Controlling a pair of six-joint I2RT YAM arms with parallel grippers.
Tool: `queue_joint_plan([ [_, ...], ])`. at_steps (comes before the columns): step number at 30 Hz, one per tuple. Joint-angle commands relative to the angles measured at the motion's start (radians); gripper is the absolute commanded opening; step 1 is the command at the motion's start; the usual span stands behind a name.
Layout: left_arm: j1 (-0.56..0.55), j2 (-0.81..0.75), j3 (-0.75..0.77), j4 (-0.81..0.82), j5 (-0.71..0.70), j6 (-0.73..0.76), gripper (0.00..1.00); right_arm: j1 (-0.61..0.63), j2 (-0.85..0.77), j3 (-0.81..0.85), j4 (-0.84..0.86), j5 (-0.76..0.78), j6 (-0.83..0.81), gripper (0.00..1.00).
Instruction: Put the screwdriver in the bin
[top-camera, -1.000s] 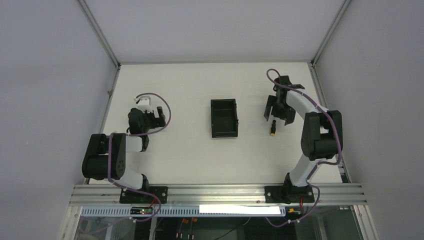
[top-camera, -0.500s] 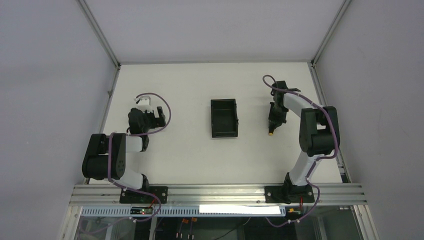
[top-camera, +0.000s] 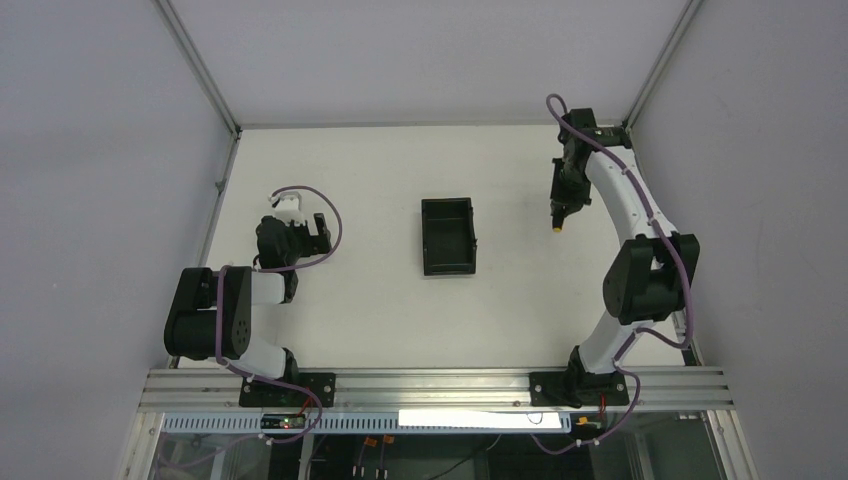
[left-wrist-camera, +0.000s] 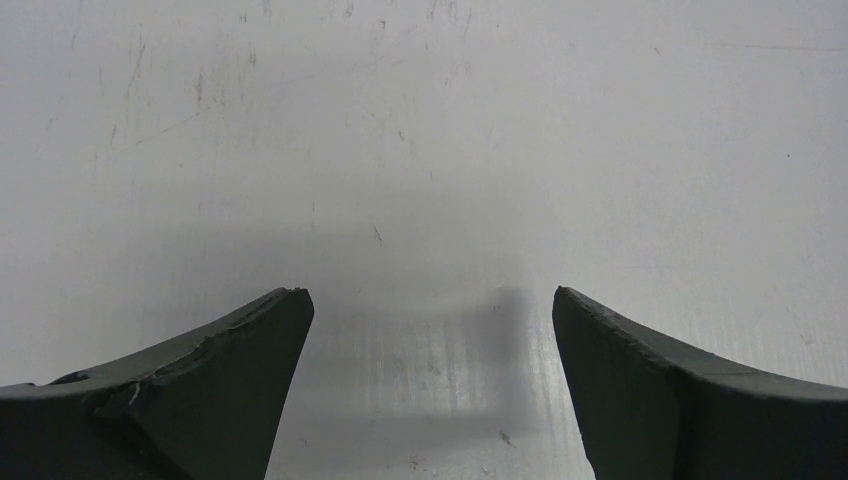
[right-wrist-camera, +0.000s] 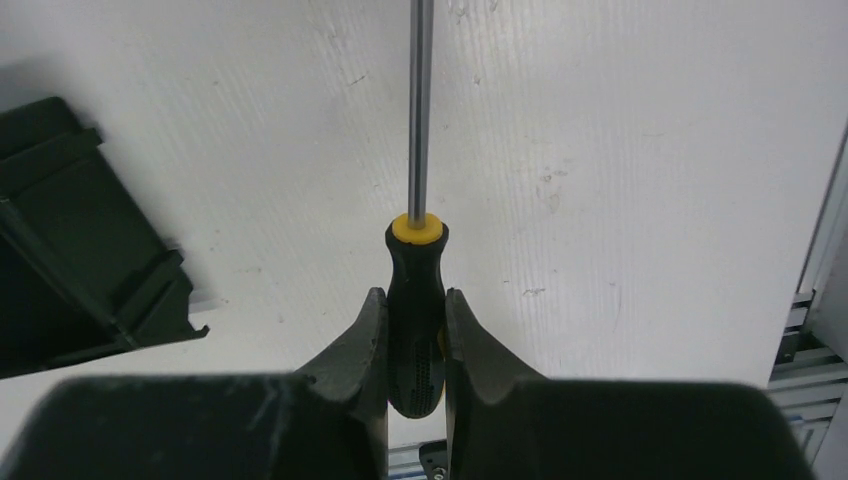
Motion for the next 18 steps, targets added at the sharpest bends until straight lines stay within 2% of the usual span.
queue_joint_plan([
  [1,-0.007,-0.008,0.007,0.032,-0.011,-0.004,1.00,0.017,-0.067,0.182,-0.205,0.024,-0.009,0.00],
  [6,-0.006,-0.007,0.007,0.032,-0.013,-0.004,1.00,0.081,-0.048,0.301,-0.254,0.049,0.019,0.00],
  [12,-0.006,-0.007,0.007,0.032,-0.012,-0.004,1.00,0.299,0.020,0.414,-0.198,0.101,0.080,0.00],
  [18,-0.006,-0.007,0.007,0.032,-0.013,-0.004,1.00,0.498,0.162,0.576,-0.154,0.148,0.085,0.00],
])
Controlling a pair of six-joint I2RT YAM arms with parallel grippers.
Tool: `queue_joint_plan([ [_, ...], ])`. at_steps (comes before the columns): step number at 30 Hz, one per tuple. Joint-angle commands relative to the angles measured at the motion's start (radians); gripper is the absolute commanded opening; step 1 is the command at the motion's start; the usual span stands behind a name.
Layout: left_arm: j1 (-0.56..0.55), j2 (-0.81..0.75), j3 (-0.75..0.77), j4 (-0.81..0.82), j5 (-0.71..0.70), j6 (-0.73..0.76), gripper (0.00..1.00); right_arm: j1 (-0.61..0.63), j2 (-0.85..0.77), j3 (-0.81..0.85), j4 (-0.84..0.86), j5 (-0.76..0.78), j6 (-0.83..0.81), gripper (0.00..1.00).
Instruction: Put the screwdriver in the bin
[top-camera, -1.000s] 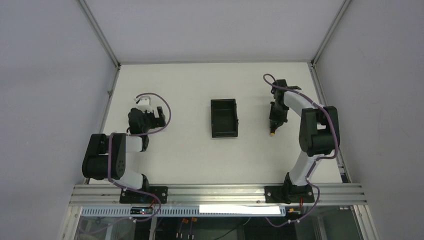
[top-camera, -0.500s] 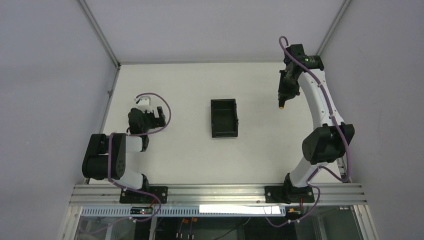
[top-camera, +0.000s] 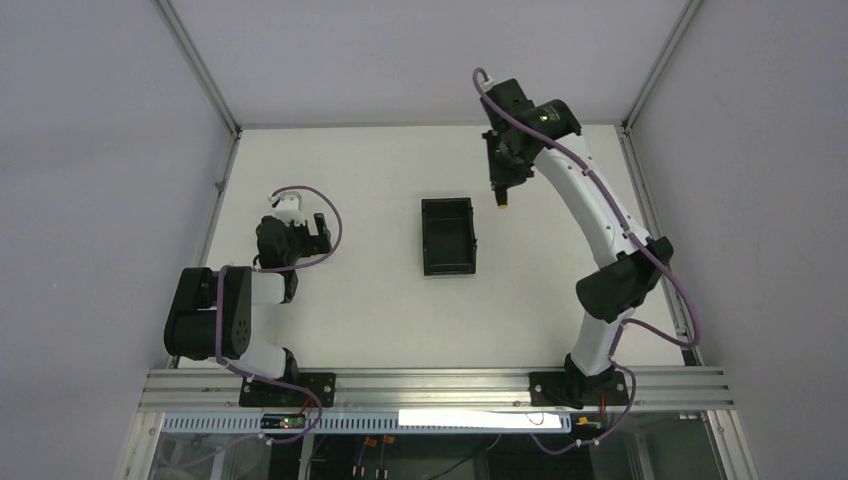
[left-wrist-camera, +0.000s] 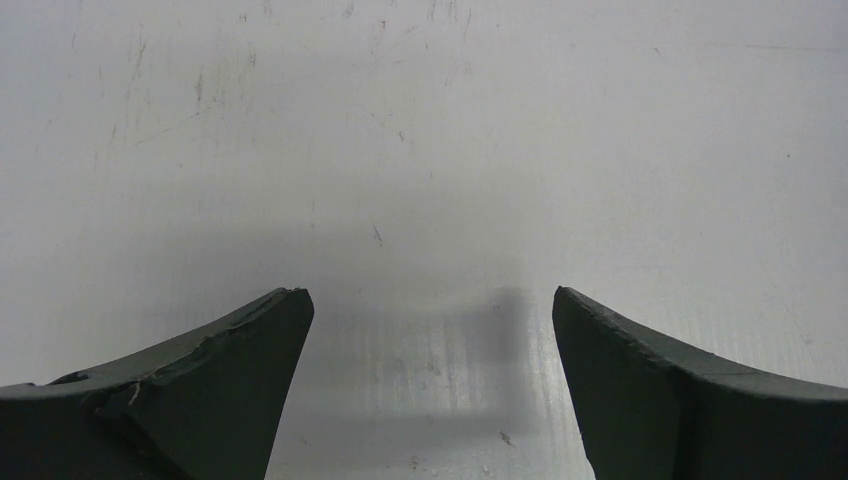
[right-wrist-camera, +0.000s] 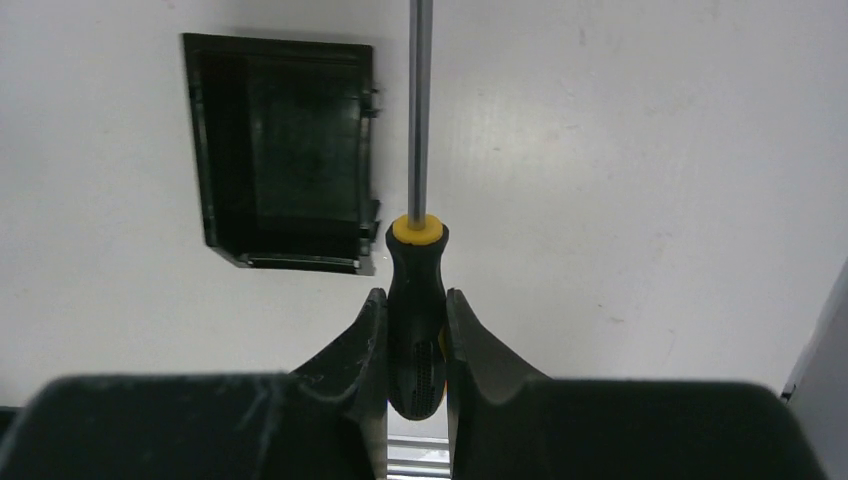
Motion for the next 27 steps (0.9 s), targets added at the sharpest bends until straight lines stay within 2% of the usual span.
queue_joint_plan([
  [1,-0.007,-0.007,0.007,0.031,-0.013,-0.004,1.00,0.127,0.092,0.119,0.057,0.072,0.018,0.00],
  [4,-0.006,-0.008,0.008,0.031,-0.013,-0.004,1.00,0.193,0.130,0.079,0.136,0.078,-0.012,0.00],
  [7,-0.006,-0.007,0.008,0.032,-0.013,-0.004,1.00,0.235,0.132,-0.036,0.240,0.082,-0.042,0.00],
  [17,-0.006,-0.007,0.007,0.032,-0.012,-0.004,1.00,0.250,0.060,-0.495,0.569,0.036,-0.114,0.00],
  [23,-0.006,-0.007,0.007,0.032,-0.012,-0.004,1.00,0.250,0.139,-0.544,0.636,0.011,-0.138,0.00],
  [24,-0.007,-0.007,0.007,0.031,-0.012,-0.004,1.00,0.250,0.154,-0.540,0.641,0.014,-0.138,0.02],
  [27,-0.007,-0.007,0.007,0.031,-0.012,-0.004,1.00,0.250,0.185,-0.508,0.616,0.040,-0.131,0.31],
])
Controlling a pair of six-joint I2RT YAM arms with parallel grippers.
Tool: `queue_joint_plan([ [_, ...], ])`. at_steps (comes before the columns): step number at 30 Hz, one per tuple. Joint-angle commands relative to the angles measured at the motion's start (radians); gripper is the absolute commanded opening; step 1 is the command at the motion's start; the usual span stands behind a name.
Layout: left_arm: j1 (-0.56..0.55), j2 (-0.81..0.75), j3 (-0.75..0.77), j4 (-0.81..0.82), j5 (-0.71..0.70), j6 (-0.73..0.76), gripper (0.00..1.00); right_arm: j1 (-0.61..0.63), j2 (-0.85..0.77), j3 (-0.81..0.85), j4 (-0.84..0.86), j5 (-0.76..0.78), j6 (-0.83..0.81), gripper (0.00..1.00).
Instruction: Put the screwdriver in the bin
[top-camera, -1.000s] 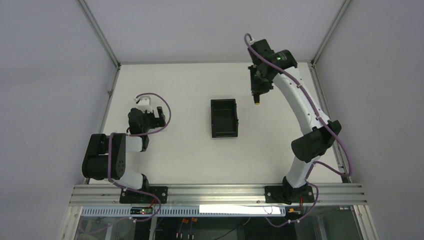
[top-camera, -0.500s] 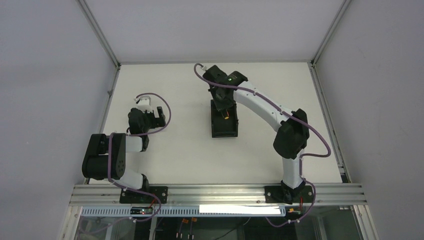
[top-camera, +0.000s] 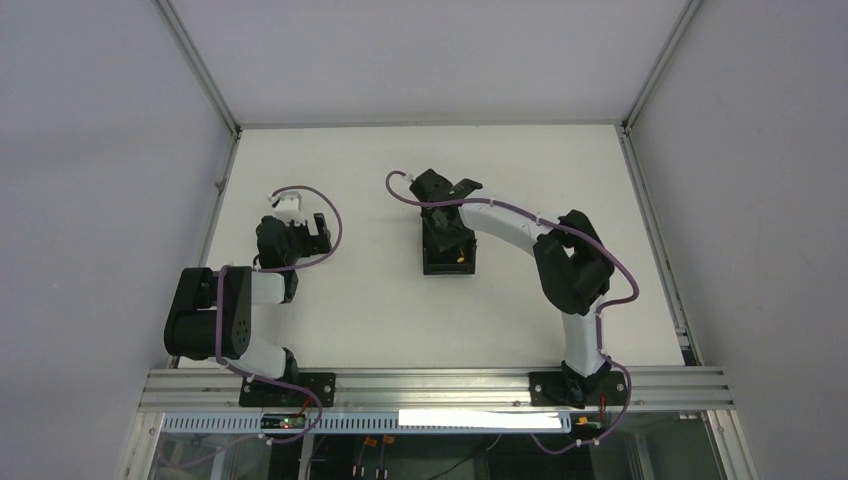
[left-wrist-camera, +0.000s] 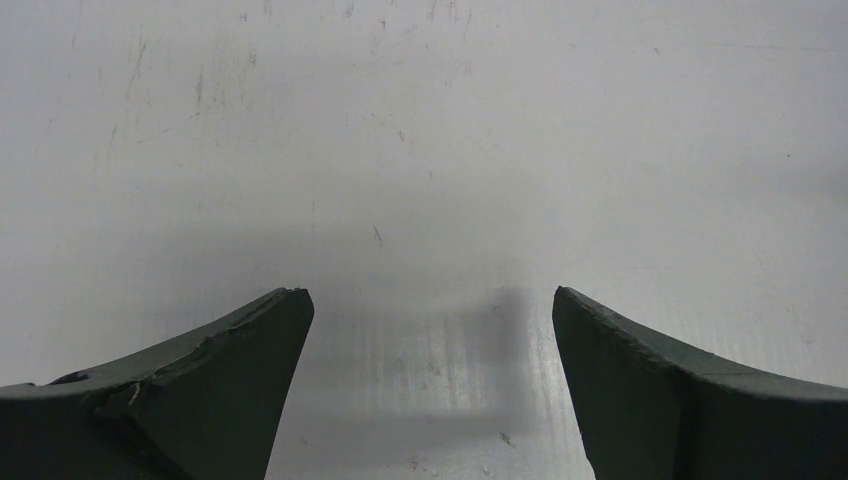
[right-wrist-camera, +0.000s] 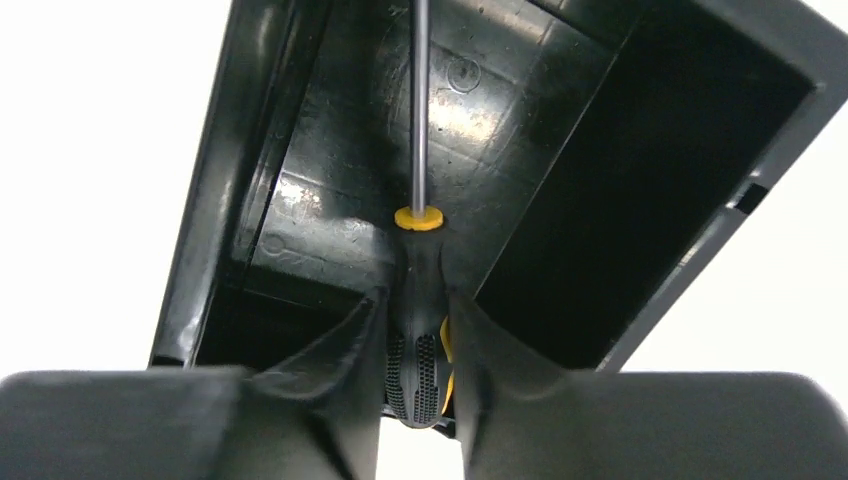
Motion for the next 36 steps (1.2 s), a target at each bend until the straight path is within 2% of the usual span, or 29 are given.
queue_joint_plan([
  [1,-0.006,-0.007,0.007,0.032,-0.012,-0.004,1.00,0.000,0.039,0.059,0.042,0.018,-0.012,0.38],
  [4,-0.006,-0.007,0.007,0.032,-0.012,-0.004,1.00,0.003,0.017,0.077,0.018,0.032,-0.008,0.47],
  [9,-0.006,-0.007,0.007,0.032,-0.013,-0.004,1.00,0.021,-0.084,0.130,-0.042,0.074,-0.013,0.50],
  [14,-0.007,-0.007,0.008,0.032,-0.012,-0.004,1.00,0.022,-0.234,0.138,-0.056,0.102,-0.011,0.59],
  [17,-0.006,-0.007,0.007,0.032,-0.012,-0.004,1.00,0.013,-0.333,0.098,-0.044,0.133,-0.009,0.70],
  [18,-0.007,-0.007,0.007,0.032,-0.011,-0.004,1.00,0.006,-0.369,0.080,-0.029,0.156,-0.008,0.79],
  [19,-0.007,-0.007,0.007,0.032,-0.012,-0.005,1.00,-0.005,-0.408,0.044,-0.004,0.180,-0.008,0.91],
  [20,-0.007,-0.007,0.007,0.032,-0.011,-0.005,1.00,-0.022,-0.453,-0.015,0.027,0.195,-0.005,0.97],
  [26,-0.006,-0.007,0.008,0.032,-0.012,-0.004,1.00,-0.214,-0.730,-0.379,0.280,0.152,0.068,0.98],
  [31,-0.007,-0.007,0.008,0.032,-0.012,-0.004,1.00,-0.353,-0.939,-0.671,0.481,0.173,0.126,0.98],
  [36,-0.007,-0.007,0.007,0.032,-0.012,-0.004,1.00,-0.403,-1.059,-0.885,0.609,0.231,0.152,0.98],
])
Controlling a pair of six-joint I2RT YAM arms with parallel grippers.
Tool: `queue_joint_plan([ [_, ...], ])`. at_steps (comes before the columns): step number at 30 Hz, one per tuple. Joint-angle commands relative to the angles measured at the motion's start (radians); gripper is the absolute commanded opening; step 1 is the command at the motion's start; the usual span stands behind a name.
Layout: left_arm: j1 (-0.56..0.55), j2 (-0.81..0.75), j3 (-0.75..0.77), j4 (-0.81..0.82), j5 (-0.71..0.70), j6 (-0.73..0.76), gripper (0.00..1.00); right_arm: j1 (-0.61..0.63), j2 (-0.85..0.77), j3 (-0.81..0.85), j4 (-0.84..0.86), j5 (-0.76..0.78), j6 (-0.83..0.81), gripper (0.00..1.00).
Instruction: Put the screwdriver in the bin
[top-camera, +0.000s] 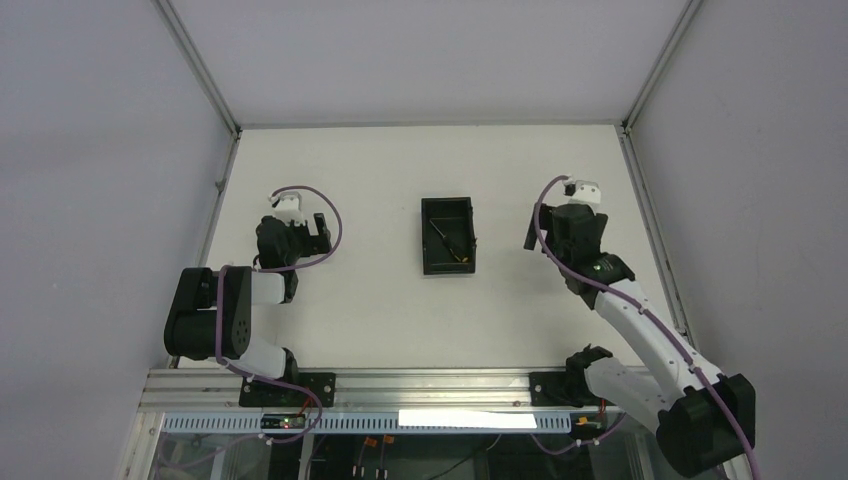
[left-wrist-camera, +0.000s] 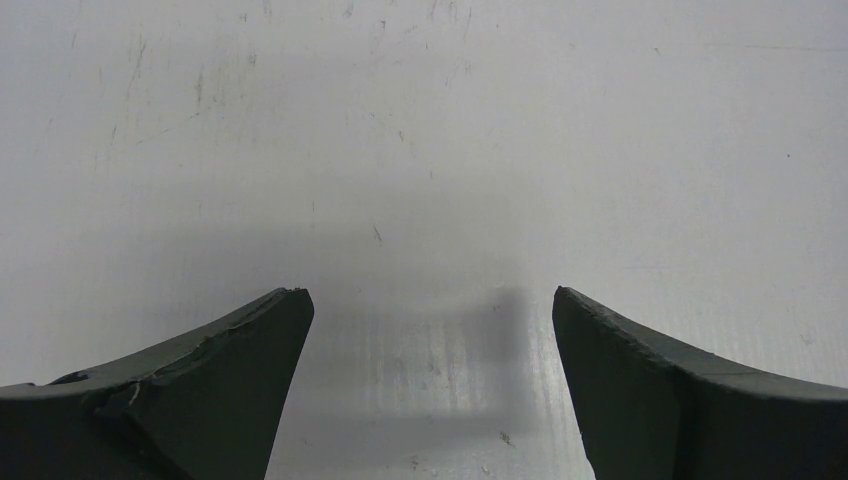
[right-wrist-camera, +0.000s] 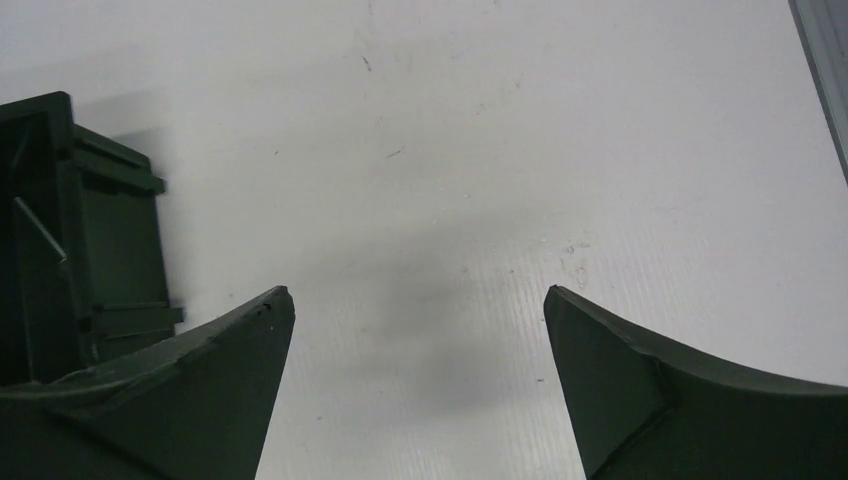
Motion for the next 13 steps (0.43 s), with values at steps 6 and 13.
queue_joint_plan([
  [6,-0.006,-0.007,0.008,0.032,-0.012,-0.004,1.00,-0.018,-0.185,-0.280,0.331,0.111,0.047,0.98],
  [13,-0.006,-0.007,0.007,0.032,-0.013,-0.004,1.00,-0.019,-0.191,-0.311,0.396,0.036,0.010,0.98],
])
